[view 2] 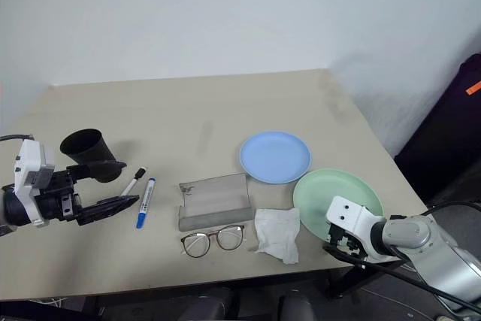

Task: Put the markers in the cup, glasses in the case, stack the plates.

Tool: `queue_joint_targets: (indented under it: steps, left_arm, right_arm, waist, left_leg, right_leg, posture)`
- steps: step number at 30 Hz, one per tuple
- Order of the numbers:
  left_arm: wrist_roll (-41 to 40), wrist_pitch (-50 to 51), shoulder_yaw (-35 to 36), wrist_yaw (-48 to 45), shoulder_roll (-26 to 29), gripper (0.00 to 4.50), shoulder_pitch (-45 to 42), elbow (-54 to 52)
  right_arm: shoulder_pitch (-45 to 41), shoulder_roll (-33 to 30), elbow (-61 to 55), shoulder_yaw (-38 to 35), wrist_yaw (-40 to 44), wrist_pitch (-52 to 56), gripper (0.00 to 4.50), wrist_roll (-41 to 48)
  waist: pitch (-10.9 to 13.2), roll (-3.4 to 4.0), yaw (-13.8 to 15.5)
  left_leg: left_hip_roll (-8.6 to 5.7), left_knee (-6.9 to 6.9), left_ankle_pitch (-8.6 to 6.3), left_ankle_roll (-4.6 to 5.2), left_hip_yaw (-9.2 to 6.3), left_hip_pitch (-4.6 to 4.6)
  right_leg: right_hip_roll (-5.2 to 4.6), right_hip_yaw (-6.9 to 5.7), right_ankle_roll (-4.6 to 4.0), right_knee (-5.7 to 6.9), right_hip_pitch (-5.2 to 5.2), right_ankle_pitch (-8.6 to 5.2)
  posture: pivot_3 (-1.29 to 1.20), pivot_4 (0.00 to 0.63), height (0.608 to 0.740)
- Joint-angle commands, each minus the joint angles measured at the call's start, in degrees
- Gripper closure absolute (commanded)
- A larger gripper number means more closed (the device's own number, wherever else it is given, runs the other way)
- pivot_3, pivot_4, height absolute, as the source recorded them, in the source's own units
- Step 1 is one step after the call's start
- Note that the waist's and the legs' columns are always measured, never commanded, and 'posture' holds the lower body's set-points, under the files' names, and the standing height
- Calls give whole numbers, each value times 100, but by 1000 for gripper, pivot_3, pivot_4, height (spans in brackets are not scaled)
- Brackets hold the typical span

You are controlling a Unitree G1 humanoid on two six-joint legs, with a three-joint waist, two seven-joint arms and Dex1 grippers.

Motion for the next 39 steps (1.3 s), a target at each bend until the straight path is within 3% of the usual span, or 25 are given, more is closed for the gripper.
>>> queue_joint_targets:
  steps: [1,10,17,24,34,39]
  left_arm:
    - [-6,-128,138,71,-8,0,34,-136]
    - [30,-210,168,272,-124,0,282,-245]
    - [56,-281,159,369,-156,0,364,-262]
    - [81,-330,98,458,-152,0,364,-241]
    - [107,-305,55,532,-166,0,317,-234]
    - [70,-255,117,650,-208,0,383,-335]
  right_arm:
    - [-190,27,40,25,-123,-110,1223,-254]
    - [-643,-18,675,179,-46,-626,4408,-710]
    - [-807,-466,1219,208,468,-1102,4465,-943]
    - [-1167,-988,1431,260,1119,-1792,4465,-1300]
    - [-2830,153,2434,1139,1000,-2553,4465,-2345]
    - [-3771,1144,3676,1777,842,-3372,4465,-2938]
  waist:
    - [0,-1,2]
    - [0,-1,2]
    - [1,-1,11]
    - [2,2,-1]
    - [4,-3,-45]
    - [5,-8,-54]
  left_leg:
    - [0,0,0,0,0,1]
    - [0,2,0,1,4,3]
    - [5,10,-1,3,20,5]
    - [100,8,-4,7,153,-2]
    - [129,3,-9,-1,227,2]
    - [137,6,-10,-2,251,4]
  right_leg:
    - [0,0,0,0,1,0]
    - [0,1,2,-3,2,2]
    - [-3,-1,3,-5,11,2]
    - [-6,-13,3,-6,16,2]
    - [2,-13,-15,-6,3,34]
    - [11,-13,-20,-6,4,49]
  posture:
    - [0,0,698]
    - [0,0,698]
    - [0,0,698]
    - [0,0,698]
    - [0,0,698]
    - [0,0,698]
